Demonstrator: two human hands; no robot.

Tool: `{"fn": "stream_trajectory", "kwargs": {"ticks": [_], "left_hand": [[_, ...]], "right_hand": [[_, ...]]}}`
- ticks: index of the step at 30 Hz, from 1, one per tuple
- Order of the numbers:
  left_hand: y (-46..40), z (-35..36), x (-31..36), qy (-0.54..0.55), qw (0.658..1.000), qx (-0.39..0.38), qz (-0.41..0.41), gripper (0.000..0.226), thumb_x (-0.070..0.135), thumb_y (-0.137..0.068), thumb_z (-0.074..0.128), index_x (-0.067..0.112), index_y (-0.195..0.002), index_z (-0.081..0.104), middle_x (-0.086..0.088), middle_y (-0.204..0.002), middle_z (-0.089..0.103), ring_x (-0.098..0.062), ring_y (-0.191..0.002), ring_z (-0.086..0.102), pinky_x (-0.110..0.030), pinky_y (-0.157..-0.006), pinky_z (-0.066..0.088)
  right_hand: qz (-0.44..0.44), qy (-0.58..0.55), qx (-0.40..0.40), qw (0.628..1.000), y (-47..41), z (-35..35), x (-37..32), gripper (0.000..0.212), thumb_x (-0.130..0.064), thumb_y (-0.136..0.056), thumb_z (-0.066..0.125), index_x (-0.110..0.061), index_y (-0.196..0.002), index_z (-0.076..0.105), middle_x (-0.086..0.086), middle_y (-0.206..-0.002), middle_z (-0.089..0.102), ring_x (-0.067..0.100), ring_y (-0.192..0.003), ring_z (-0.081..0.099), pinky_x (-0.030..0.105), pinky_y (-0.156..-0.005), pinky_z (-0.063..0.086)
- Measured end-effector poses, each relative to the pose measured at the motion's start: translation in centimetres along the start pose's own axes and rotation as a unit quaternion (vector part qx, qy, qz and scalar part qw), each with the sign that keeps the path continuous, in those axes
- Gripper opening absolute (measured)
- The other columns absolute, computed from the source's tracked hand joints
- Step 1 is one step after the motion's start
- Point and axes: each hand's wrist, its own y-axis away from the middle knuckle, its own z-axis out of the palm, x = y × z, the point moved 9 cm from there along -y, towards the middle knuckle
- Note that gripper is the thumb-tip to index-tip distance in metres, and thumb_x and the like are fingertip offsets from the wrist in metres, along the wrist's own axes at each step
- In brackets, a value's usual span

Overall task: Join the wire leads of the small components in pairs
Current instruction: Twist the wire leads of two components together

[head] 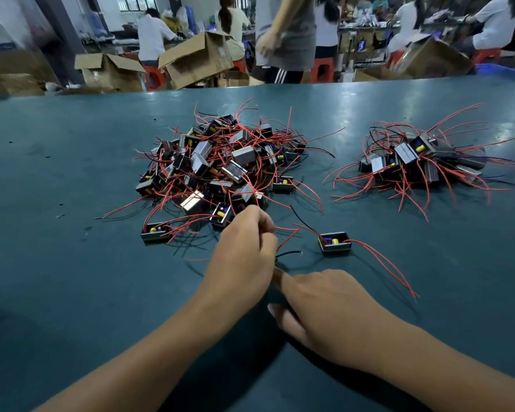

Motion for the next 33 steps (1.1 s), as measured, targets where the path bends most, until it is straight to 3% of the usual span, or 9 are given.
{"fn": "stream_trajectory", "kwargs": {"ticks": [3, 6, 8, 11, 16, 21, 24, 27, 33], "left_hand": [[0.3, 1.3, -0.7, -0.047, 0.997, -0.064, 0.022, 0.015, 0.01, -0.09, 0.054, 0.025, -0.089, 0.055, 0.01, -0.085, 0.059, -0.005, -0.077, 0.057, -0.024, -0.068, 0.045], [0.0, 1.4, -0.9, -0.055, 0.992, -0.104, 0.042, 0.015, 0.013, -0.088, 0.061, 0.027, -0.088, 0.06, 0.01, -0.079, 0.062, -0.003, -0.07, 0.055, -0.019, -0.064, 0.043], [0.0, 1.5, -1.0, -0.055, 0.99, -0.121, 0.048, 0.016, 0.012, -0.087, 0.064, 0.028, -0.086, 0.062, 0.009, -0.074, 0.061, -0.002, -0.065, 0.052, -0.015, -0.06, 0.04], [-0.2, 1.3, -1.2, -0.054, 0.987, -0.147, 0.047, 0.018, 0.011, -0.086, 0.064, 0.029, -0.087, 0.064, 0.01, -0.07, 0.059, 0.001, -0.061, 0.05, -0.011, -0.058, 0.039], [-0.6, 1.0, -1.4, -0.047, 0.98, -0.182, 0.065, 0.013, 0.016, -0.089, 0.068, 0.029, -0.093, 0.066, 0.026, -0.07, 0.058, 0.002, -0.062, 0.05, -0.009, -0.058, 0.037], [-0.8, 0.9, -1.5, -0.031, 0.981, -0.179, 0.074, 0.017, 0.025, -0.089, 0.074, 0.032, -0.09, 0.058, 0.012, -0.083, 0.066, -0.005, -0.07, 0.058, -0.016, -0.062, 0.045], [-0.8, 1.0, -1.4, -0.057, 0.976, -0.191, 0.085, 0.017, 0.023, -0.087, 0.076, 0.029, -0.085, 0.061, 0.008, -0.082, 0.067, -0.008, -0.075, 0.061, -0.019, -0.065, 0.049], [-0.7, 1.1, -1.3, -0.075, 0.97, -0.211, 0.094, 0.018, 0.016, -0.086, 0.075, 0.029, -0.081, 0.064, 0.01, -0.082, 0.067, -0.004, -0.075, 0.061, -0.019, -0.068, 0.049], [-1.2, 0.2, -1.8, -0.107, 0.964, -0.216, 0.11, 0.026, 0.011, -0.084, 0.078, 0.03, -0.089, 0.06, 0.011, -0.083, 0.065, -0.005, -0.076, 0.06, -0.021, -0.068, 0.05]], "right_hand": [[-0.005, -0.018, -0.002, 1.0, 0.2, -0.2, 0.1, 0.031, -0.049, -0.098, 0.032, -0.026, -0.12, 0.033, 0.006, -0.096, 0.066, 0.036, -0.083, 0.061, 0.041, -0.063, 0.037], [-0.011, -0.114, 0.039, 0.993, 0.4, -2.1, 1.0, 0.021, -0.044, -0.098, 0.04, -0.028, -0.108, 0.048, 0.001, -0.09, 0.068, 0.028, -0.084, 0.061, 0.041, -0.068, 0.044], [0.007, -0.183, 0.101, 0.978, 0.8, -3.8, 2.2, 0.017, -0.033, -0.094, 0.05, -0.023, -0.094, 0.063, -0.006, -0.077, 0.067, 0.016, -0.072, 0.06, 0.038, -0.067, 0.046], [0.06, -0.244, 0.248, 0.936, 2.2, -6.5, 5.1, 0.021, -0.029, -0.088, 0.052, -0.019, -0.075, 0.065, -0.006, -0.062, 0.059, 0.009, -0.056, 0.052, 0.026, -0.057, 0.043], [0.149, -0.291, 0.336, 0.883, 2.7, -6.7, 8.1, 0.009, -0.016, -0.089, 0.058, -0.02, -0.09, 0.066, -0.009, -0.081, 0.064, 0.011, -0.075, 0.061, 0.019, -0.067, 0.047], [0.222, -0.29, 0.258, 0.894, 1.8, -4.2, 10.0, 0.022, -0.014, -0.089, 0.066, -0.03, -0.101, 0.055, -0.018, -0.111, 0.062, 0.006, -0.109, 0.06, 0.022, -0.087, 0.047], [0.234, -0.27, 0.2, 0.912, 1.4, -3.1, 10.1, 0.024, -0.016, -0.087, 0.068, -0.032, -0.098, 0.054, -0.016, -0.109, 0.065, 0.005, -0.104, 0.061, 0.02, -0.089, 0.046], [0.231, -0.242, 0.171, 0.927, 1.3, -3.1, 10.0, 0.025, -0.015, -0.086, 0.069, -0.031, -0.1, 0.056, -0.014, -0.105, 0.066, 0.008, -0.1, 0.063, 0.029, -0.088, 0.05], [0.21, -0.202, 0.111, 0.95, 1.4, -2.5, 9.4, 0.073, -0.006, -0.087, 0.066, -0.036, -0.143, 0.03, -0.016, -0.119, 0.056, 0.006, -0.107, 0.056, 0.022, -0.094, 0.041]]}}
